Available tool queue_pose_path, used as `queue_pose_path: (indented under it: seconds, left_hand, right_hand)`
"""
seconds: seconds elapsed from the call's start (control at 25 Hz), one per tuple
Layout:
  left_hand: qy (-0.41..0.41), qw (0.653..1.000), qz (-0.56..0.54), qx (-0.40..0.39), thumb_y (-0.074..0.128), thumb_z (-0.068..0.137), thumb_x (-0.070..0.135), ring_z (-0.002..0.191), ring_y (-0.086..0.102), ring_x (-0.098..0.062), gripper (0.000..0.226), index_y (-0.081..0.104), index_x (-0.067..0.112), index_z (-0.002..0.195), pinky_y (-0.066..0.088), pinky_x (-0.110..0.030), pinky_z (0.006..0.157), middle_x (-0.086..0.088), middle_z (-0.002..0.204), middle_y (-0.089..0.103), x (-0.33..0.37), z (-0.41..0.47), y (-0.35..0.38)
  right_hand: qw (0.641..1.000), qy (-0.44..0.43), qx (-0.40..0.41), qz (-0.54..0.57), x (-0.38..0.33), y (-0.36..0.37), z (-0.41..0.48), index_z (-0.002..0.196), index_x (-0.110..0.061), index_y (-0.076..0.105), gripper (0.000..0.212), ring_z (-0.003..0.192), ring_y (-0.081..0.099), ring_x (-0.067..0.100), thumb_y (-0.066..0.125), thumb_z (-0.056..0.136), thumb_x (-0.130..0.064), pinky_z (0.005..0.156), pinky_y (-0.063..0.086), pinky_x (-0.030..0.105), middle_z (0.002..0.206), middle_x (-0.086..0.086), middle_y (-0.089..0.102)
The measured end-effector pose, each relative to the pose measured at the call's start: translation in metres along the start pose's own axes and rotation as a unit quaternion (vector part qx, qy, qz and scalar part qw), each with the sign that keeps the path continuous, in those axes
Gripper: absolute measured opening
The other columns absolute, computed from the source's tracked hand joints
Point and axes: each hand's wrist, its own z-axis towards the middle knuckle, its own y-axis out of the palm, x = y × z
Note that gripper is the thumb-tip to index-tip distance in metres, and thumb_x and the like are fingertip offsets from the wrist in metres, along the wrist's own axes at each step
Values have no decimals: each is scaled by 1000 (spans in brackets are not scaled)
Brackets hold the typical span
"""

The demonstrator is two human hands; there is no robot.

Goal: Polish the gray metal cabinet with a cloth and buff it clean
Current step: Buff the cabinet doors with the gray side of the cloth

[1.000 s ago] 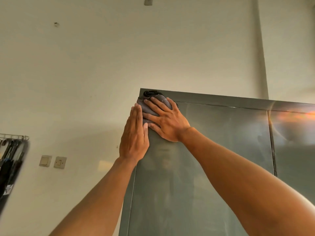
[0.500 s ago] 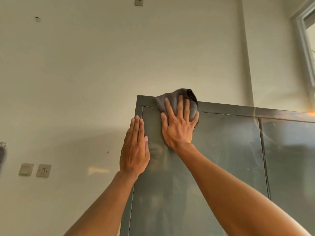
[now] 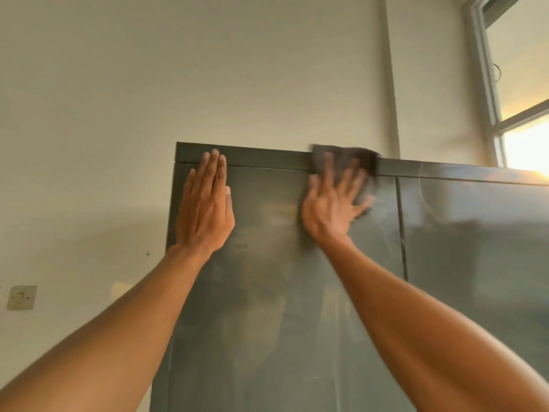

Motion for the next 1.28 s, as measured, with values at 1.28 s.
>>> queue_pose_path:
  seconds: [1.28]
  left_hand:
    - [-32, 999, -3, -9, 31, 104, 10, 157, 19, -31, 56, 27, -3, 158, 15, -42, 128, -19, 166, 25, -1, -133, 2]
  right_hand:
    - [968, 247, 26, 25, 139, -2, -114, 160, -45, 3, 56, 157, -9, 25, 20, 107, -52, 118, 1, 68, 171, 2, -9]
